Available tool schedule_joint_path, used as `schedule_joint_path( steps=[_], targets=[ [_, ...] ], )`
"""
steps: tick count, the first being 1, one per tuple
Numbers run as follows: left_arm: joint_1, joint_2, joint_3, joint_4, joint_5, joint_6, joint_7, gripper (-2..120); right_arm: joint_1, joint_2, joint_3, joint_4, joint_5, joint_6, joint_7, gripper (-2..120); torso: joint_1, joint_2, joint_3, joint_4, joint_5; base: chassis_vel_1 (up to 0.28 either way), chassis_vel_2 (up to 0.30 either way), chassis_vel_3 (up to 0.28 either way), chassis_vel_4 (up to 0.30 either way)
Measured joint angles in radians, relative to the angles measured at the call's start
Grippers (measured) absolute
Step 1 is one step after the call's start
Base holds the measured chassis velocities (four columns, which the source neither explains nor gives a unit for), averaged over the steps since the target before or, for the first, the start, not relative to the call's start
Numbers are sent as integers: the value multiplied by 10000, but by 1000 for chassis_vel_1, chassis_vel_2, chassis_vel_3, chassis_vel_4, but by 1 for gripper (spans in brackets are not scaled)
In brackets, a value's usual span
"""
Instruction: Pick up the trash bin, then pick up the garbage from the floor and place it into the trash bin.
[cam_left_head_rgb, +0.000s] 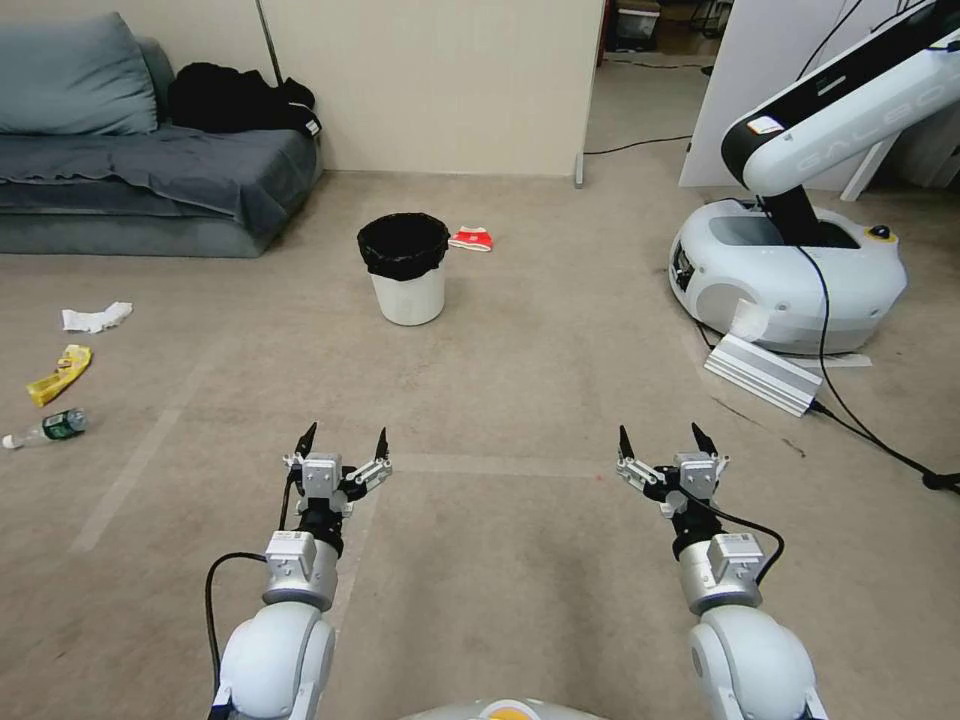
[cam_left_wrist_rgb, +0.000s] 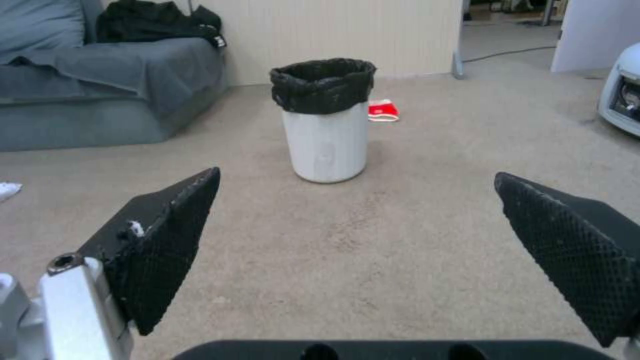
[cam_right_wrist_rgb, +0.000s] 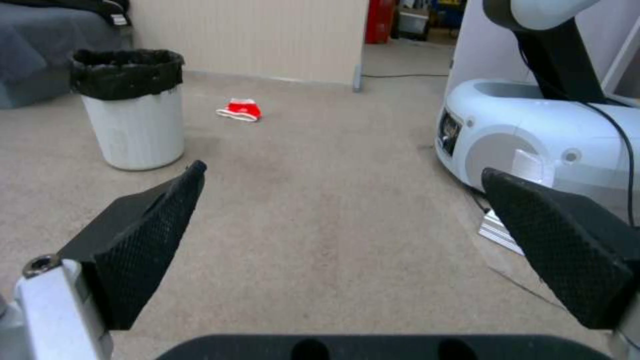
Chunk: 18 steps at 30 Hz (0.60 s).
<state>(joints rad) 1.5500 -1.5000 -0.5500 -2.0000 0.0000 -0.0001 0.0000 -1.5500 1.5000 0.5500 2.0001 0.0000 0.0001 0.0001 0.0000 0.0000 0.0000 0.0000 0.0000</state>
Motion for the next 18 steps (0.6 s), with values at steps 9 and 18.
schedule_joint_path(
  steps=[9,18],
  targets=[
    [0,0,0,0,0,0,0,100,0,0,0,0,0,0,0,100,1,0,0,0,0,0,0,0,0],
    [817,137,172,-1254,223,707,-607,100,-1306,341,-387,1279,-453,325,108,100,0,0,0,1,-2,0,0,0,0]
  ],
)
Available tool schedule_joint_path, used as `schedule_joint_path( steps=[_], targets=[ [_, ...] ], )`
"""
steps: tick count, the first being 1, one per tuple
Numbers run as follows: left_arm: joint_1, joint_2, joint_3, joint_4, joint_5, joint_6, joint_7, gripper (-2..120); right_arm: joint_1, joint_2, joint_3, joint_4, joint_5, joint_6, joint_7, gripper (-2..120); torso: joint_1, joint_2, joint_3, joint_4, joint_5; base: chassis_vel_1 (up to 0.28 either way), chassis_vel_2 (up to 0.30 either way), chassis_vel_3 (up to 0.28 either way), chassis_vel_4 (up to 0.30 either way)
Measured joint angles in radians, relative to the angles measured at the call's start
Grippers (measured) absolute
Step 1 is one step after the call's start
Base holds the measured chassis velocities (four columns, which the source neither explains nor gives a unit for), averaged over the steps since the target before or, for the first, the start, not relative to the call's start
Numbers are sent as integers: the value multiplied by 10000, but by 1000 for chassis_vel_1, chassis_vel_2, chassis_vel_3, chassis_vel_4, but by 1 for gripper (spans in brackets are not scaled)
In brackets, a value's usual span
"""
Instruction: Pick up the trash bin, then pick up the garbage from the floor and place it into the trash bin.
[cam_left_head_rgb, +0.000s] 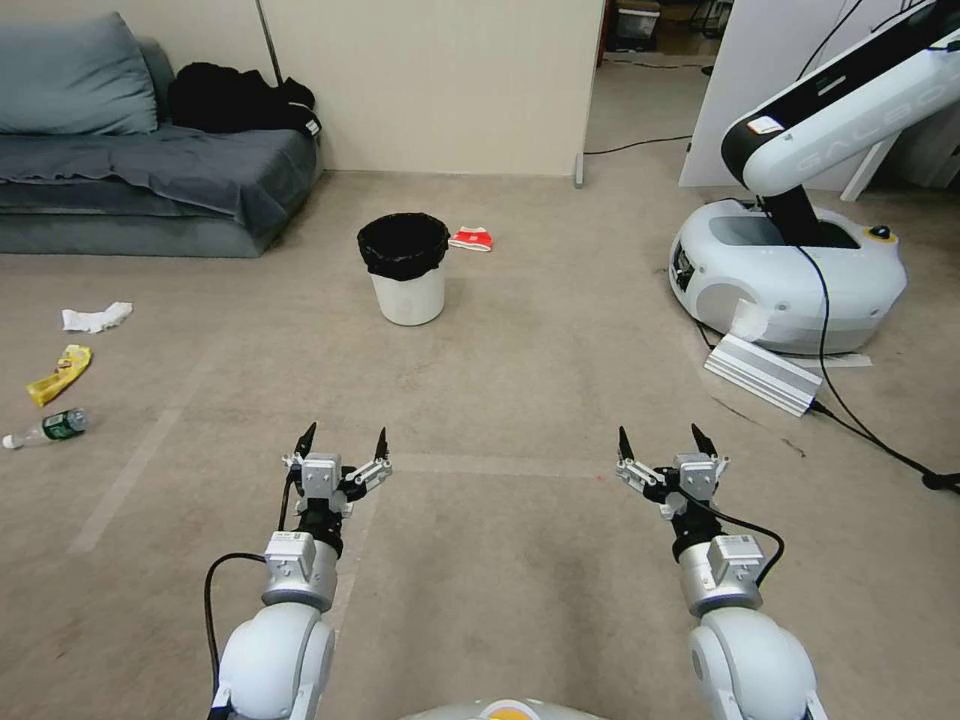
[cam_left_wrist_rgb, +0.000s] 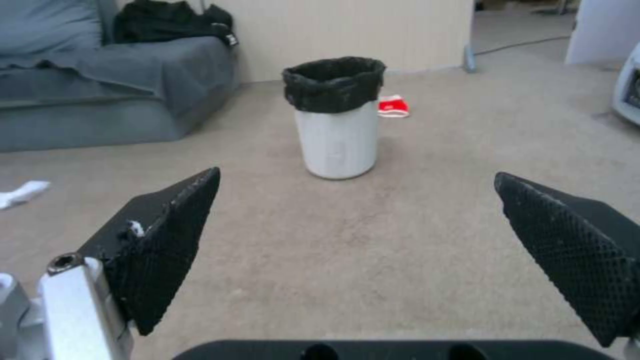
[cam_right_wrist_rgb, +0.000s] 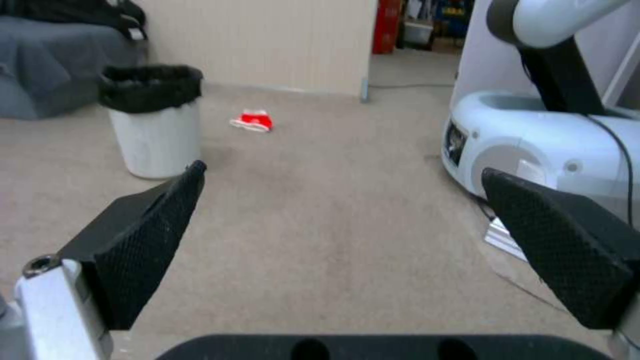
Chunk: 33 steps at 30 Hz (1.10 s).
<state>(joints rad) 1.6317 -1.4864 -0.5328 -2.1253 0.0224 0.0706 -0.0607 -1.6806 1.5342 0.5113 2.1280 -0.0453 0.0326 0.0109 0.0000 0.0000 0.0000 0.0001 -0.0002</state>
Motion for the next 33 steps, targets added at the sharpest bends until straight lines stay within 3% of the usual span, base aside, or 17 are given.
schedule_joint_path(
  steps=[2,8,9,13,33],
  targets=[
    [588,103,141,-891,177,545,-453,100,-905,244,-273,890,-324,246,81,100,-1,0,0,-1,0,0,0,0,0],
    [1461,265,331,-2209,432,1340,-1122,100,-2266,604,-683,2231,-810,618,197,100,-1,0,-1,-1,1,0,0,0,0],
    [1786,321,411,-2702,529,1638,-1367,100,-2621,713,-732,2683,-839,943,145,100,-2,0,-1,-4,-4,0,0,0,0],
    [2514,446,578,-3753,757,2302,-1904,100,-2752,734,-773,2854,-870,1177,49,100,-2,0,-1,3,6,0,0,0,0],
    [2675,212,596,-3802,1146,2289,-1924,100,-2691,757,-854,2647,-1247,1323,-80,100,-2,0,-1,-1,2,0,0,0,0]
  ],
)
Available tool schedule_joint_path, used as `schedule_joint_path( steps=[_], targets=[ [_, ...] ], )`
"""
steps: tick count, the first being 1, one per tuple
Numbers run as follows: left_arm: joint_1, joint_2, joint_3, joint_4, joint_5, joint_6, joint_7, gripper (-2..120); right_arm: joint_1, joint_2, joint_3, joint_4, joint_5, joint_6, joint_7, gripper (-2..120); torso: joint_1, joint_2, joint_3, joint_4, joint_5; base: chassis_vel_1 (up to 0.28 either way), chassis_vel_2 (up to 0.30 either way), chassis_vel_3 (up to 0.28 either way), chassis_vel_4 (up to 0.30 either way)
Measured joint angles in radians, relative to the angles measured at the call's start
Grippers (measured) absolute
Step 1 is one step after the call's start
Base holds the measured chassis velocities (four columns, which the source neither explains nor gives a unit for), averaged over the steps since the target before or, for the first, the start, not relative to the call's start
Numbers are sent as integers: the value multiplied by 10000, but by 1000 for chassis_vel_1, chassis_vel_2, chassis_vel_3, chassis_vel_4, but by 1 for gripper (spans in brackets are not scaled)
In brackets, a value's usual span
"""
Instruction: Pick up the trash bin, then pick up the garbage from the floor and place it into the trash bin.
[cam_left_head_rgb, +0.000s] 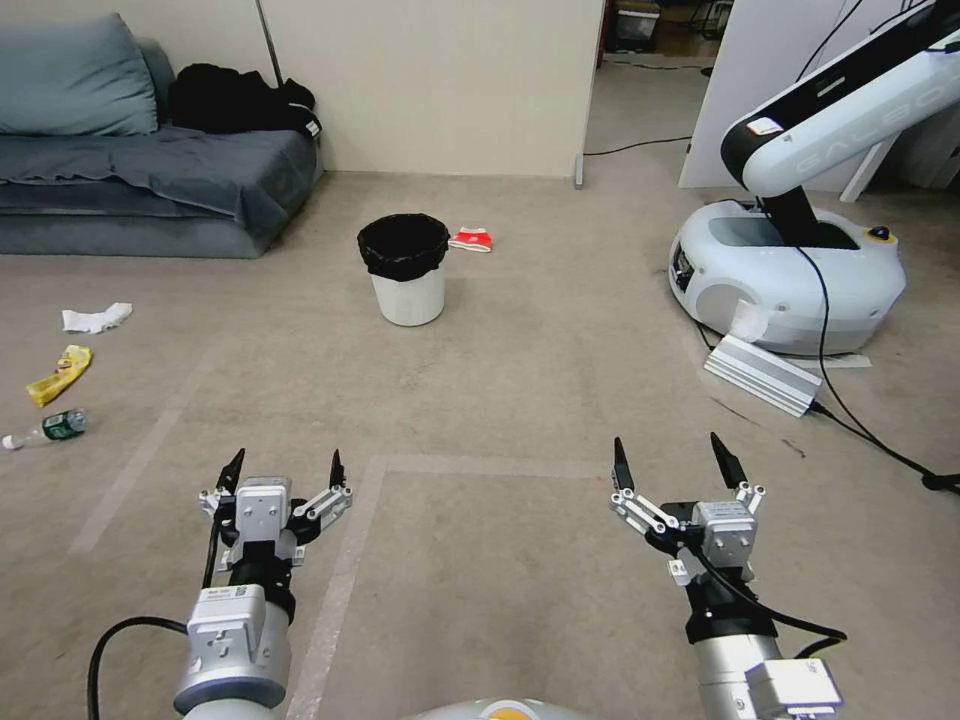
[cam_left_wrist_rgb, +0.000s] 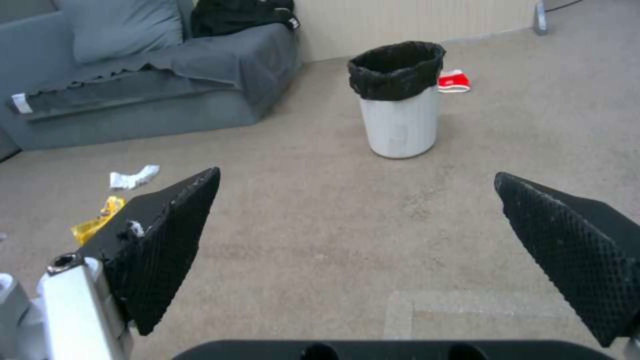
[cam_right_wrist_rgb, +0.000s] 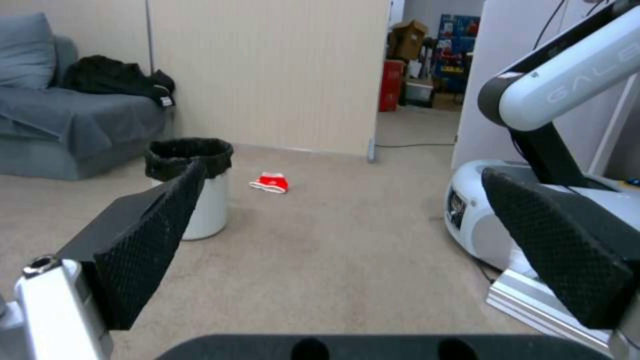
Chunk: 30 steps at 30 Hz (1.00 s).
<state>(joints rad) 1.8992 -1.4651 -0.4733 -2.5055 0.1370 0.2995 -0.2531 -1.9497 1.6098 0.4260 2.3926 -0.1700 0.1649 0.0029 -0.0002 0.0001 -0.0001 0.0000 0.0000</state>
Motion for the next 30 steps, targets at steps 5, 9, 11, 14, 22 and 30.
schedule_joint_path(
  steps=[5,9,11,14,22,30],
  targets=[
    [13,-21,5,19,105,-39,7,100,3,-5,-1,-42,-12,36,-3,100,0,0,0,0,-1,-75,76,68,-68],
    [13,-35,5,29,209,-145,-4,99,9,-7,-15,-61,-40,49,-12,100,1,0,0,0,-2,-148,153,148,-152],
    [16,-46,13,32,239,-156,-5,99,13,-9,-15,-62,-40,57,-19,100,2,0,1,1,2,-191,164,196,-192],
    [17,-58,28,34,263,-160,-12,99,14,-10,-9,-64,-40,71,-22,100,1,0,1,-1,-2,-203,177,204,-186],
    [17,-75,49,41,329,-196,-67,99,9,-14,15,-84,-40,158,-55,100,1,0,1,0,0,-185,190,190,-184],
    [11,-90,95,46,419,-209,-67,99,10,-16,-6,-99,-47,160,-77,100,1,-1,2,1,0,-177,185,180,-185]
  ],
)
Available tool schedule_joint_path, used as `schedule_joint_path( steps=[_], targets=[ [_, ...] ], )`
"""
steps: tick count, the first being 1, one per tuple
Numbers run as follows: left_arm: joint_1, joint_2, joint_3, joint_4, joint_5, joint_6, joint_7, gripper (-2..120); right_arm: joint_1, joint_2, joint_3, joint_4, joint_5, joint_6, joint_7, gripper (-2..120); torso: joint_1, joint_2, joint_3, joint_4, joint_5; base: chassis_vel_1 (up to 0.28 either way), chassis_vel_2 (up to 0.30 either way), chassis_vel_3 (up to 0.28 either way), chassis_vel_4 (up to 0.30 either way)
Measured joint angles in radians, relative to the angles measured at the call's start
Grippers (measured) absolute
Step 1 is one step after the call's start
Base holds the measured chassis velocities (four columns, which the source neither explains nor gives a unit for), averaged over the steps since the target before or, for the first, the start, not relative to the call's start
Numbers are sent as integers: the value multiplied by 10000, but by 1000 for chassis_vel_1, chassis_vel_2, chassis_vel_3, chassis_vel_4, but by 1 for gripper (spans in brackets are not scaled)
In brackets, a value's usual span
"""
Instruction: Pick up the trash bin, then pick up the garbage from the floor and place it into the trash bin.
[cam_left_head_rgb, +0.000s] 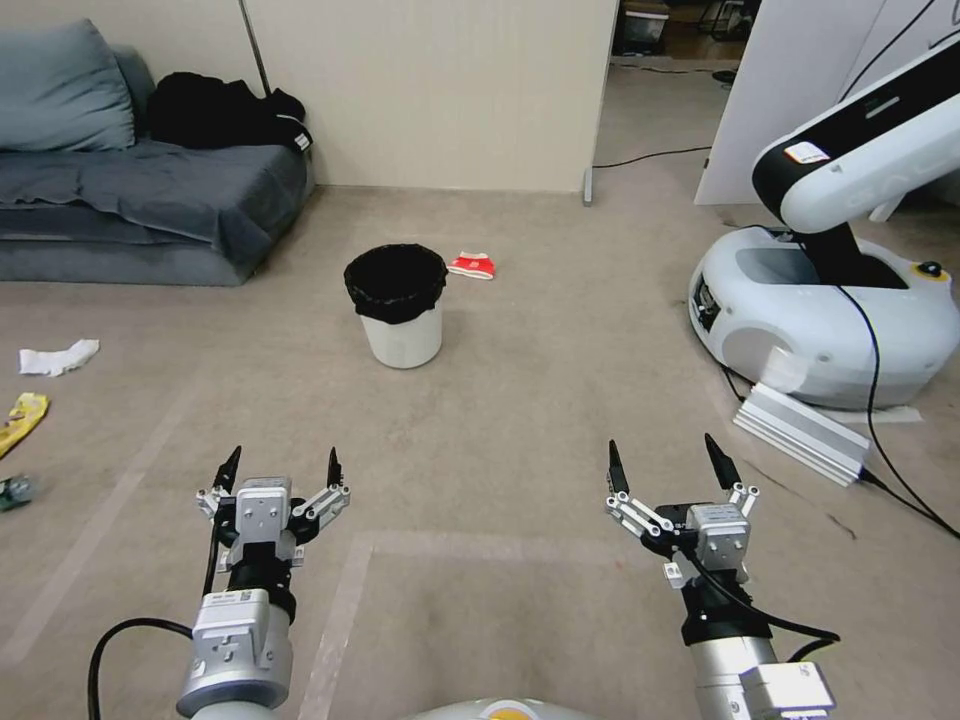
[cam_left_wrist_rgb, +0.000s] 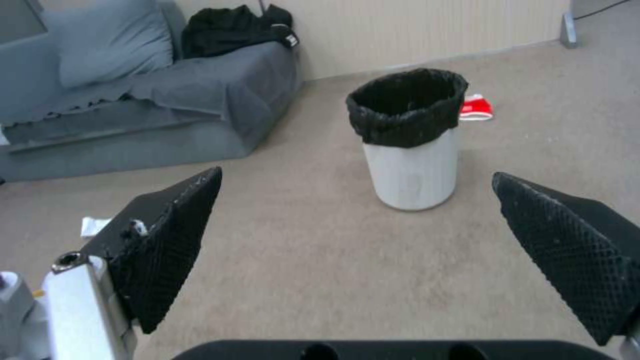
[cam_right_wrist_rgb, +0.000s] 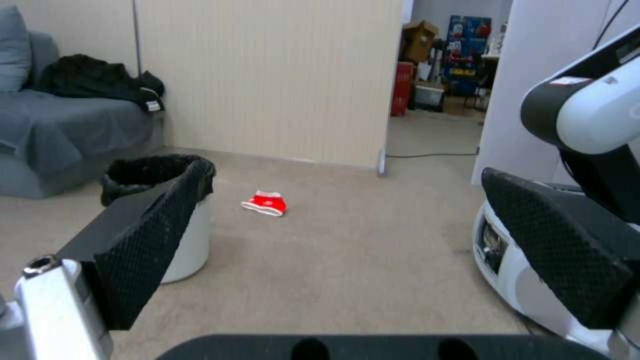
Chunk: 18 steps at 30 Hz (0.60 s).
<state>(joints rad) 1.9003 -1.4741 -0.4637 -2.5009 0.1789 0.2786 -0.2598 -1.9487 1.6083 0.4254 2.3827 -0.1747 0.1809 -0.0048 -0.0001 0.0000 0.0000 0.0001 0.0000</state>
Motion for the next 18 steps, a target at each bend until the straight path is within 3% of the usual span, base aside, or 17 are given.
schedule_joint_path(
  steps=[18],
  targets=[
    [-16,-37,90,9,144,-53,54,99,-8,-1,-52,-2,-76,13,-1,100,0,0,0,-1,-2,-191,183,186,-191]
  ],
)
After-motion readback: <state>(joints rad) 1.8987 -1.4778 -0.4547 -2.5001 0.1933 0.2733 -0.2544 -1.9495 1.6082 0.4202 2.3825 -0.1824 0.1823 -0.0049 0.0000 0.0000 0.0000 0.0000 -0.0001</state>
